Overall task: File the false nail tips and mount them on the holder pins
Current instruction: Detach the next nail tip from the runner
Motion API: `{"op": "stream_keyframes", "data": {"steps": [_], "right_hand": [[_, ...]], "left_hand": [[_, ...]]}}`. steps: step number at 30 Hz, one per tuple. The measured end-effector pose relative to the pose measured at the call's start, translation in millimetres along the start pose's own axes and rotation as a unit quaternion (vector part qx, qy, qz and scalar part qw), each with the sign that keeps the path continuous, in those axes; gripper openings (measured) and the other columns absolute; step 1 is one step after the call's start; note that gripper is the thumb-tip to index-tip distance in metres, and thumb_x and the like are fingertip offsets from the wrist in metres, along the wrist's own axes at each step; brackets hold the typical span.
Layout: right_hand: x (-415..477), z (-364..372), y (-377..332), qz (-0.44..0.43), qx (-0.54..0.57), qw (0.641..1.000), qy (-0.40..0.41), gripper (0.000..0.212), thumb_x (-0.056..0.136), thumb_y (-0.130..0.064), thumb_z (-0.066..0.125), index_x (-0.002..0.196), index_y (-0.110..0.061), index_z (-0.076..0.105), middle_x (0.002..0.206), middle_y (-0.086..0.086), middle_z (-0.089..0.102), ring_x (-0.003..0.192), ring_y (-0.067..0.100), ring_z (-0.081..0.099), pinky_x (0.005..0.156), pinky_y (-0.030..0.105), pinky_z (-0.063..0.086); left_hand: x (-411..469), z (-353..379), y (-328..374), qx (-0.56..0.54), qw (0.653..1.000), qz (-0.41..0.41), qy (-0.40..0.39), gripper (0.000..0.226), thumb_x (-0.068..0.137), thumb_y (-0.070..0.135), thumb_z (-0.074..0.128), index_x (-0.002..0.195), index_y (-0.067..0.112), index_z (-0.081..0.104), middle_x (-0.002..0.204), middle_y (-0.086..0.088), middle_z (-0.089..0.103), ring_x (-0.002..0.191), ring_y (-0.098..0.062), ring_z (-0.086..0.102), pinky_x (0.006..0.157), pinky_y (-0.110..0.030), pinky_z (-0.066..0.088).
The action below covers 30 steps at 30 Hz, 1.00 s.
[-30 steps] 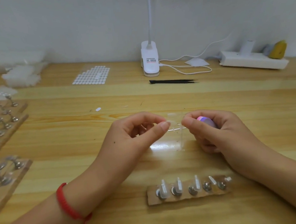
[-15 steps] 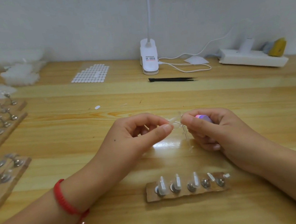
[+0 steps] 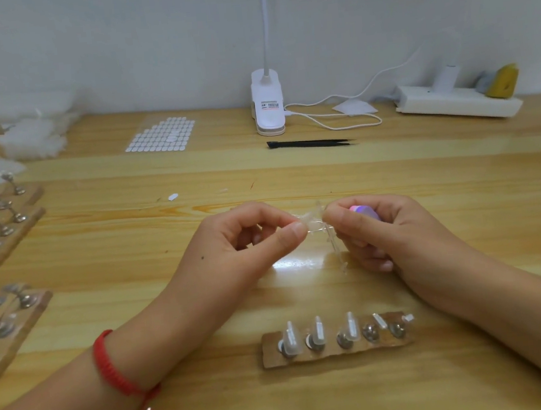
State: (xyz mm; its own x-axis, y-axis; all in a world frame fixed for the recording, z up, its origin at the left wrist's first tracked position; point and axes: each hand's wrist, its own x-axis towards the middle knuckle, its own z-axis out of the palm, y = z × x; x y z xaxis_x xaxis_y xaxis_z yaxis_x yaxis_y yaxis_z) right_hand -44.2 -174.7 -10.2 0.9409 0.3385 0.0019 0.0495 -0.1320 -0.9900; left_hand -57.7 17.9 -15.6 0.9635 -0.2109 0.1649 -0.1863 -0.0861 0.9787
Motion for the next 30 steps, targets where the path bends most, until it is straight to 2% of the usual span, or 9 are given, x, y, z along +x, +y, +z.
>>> {"op": "stream_keyframes", "data": {"steps": [5, 9, 15, 19, 22, 25, 27, 29, 30], "right_hand": [[0.0, 5.3, 2.1, -0.007, 0.028, 0.998, 0.062, 0.023, 0.063, -0.047, 0.081, 0.067, -0.027, 0.072, 0.053, -0.005, 0.036, 0.045, 0.008, 0.028, 0.040, 0.014, 0.027], [-1.5, 11.1, -0.7, -0.033, 0.029, 0.993, 0.107, 0.026, 0.061, -0.043, 0.072, 0.067, -0.018, 0.070, 0.046, -0.015, 0.050, 0.040, 0.000, 0.046, 0.043, 0.006, 0.033], [-4.5, 15.9, -3.1, -0.058, 0.012, 0.991, 0.122, 0.020, 0.065, -0.036, 0.070, 0.068, -0.016, 0.068, 0.042, -0.018, 0.051, 0.041, -0.002, 0.050, 0.045, 0.003, 0.035], [-5.2, 18.5, -2.7, -0.056, -0.010, 0.990, 0.130, 0.020, 0.066, -0.035, 0.071, 0.066, -0.016, 0.068, 0.042, -0.018, 0.050, 0.041, -0.002, 0.049, 0.045, 0.004, 0.034], [-1.9, 11.5, 0.0, -0.033, -0.006, 0.988, 0.149, 0.021, 0.068, -0.036, 0.072, 0.071, -0.015, 0.069, 0.044, -0.018, 0.051, 0.043, -0.002, 0.050, 0.046, 0.006, 0.036], [-1.0, 9.0, 0.5, -0.024, -0.054, 0.990, 0.127, 0.014, 0.076, -0.030, 0.075, 0.074, -0.016, 0.072, 0.046, -0.017, 0.054, 0.044, -0.004, 0.050, 0.046, 0.005, 0.036], [-1.4, 10.5, 0.2, -0.031, -0.098, 0.989, 0.106, 0.021, 0.074, -0.043, 0.076, 0.079, -0.022, 0.075, 0.054, -0.012, 0.060, 0.049, -0.005, 0.052, 0.048, 0.005, 0.038], [0.2, 9.4, 2.1, -0.008, -0.061, 0.995, 0.081, 0.027, 0.082, -0.049, 0.067, 0.088, -0.025, 0.077, 0.060, -0.014, 0.057, 0.051, 0.000, 0.049, 0.045, 0.009, 0.037], [1.7, 7.8, 2.8, 0.010, -0.002, 0.998, 0.068, 0.031, 0.083, -0.043, 0.054, 0.092, -0.023, 0.077, 0.063, -0.013, 0.052, 0.050, 0.003, 0.042, 0.043, 0.013, 0.033]], "left_hand": [[0.1, 3.6, 1.7, -0.012, 0.999, -0.003, 0.052, 0.016, 0.061, 0.041, 0.071, 0.056, 0.025, 0.068, 0.053, 0.007, 0.040, 0.048, -0.002, 0.036, 0.047, -0.007, 0.031], [-0.4, 5.0, 0.5, -0.007, 0.997, 0.011, 0.077, 0.016, 0.059, 0.041, 0.072, 0.055, 0.025, 0.068, 0.051, 0.010, 0.038, 0.049, -0.003, 0.035, 0.048, -0.009, 0.031], [-2.2, 4.9, -2.5, 0.042, 0.994, 0.038, 0.092, 0.021, 0.060, 0.039, 0.086, 0.057, 0.026, 0.069, 0.053, 0.007, 0.039, 0.052, -0.008, 0.036, 0.050, -0.015, 0.032], [-3.4, 6.5, -2.5, 0.076, 0.991, 0.062, 0.089, 0.012, 0.064, 0.034, 0.077, 0.061, 0.024, 0.071, 0.053, 0.009, 0.039, 0.051, -0.006, 0.037, 0.050, -0.015, 0.033], [-6.1, 6.6, 0.6, 0.079, 0.987, 0.107, 0.086, 0.015, 0.064, 0.037, 0.077, 0.062, 0.025, 0.069, 0.057, -0.001, 0.042, 0.052, -0.012, 0.038, 0.050, -0.016, 0.033], [-9.0, 7.2, 4.0, 0.082, 0.980, 0.156, 0.088, 0.012, 0.072, 0.035, 0.068, 0.066, 0.025, 0.065, 0.064, -0.004, 0.044, 0.054, -0.020, 0.041, 0.050, -0.018, 0.034], [-8.7, 6.6, 3.9, 0.057, 0.983, 0.152, 0.084, 0.011, 0.075, 0.035, 0.065, 0.068, 0.026, 0.062, 0.063, 0.000, 0.043, 0.053, -0.015, 0.038, 0.051, -0.018, 0.034], [-7.5, 5.0, 3.4, 0.011, 0.990, 0.124, 0.069, 0.011, 0.074, 0.036, 0.064, 0.069, 0.027, 0.060, 0.060, 0.005, 0.039, 0.050, -0.009, 0.035, 0.049, -0.014, 0.031], [-6.8, 4.4, 3.1, -0.005, 0.992, 0.108, 0.062, 0.012, 0.073, 0.037, 0.064, 0.069, 0.026, 0.060, 0.059, 0.005, 0.037, 0.048, -0.008, 0.034, 0.048, -0.014, 0.030]]}}
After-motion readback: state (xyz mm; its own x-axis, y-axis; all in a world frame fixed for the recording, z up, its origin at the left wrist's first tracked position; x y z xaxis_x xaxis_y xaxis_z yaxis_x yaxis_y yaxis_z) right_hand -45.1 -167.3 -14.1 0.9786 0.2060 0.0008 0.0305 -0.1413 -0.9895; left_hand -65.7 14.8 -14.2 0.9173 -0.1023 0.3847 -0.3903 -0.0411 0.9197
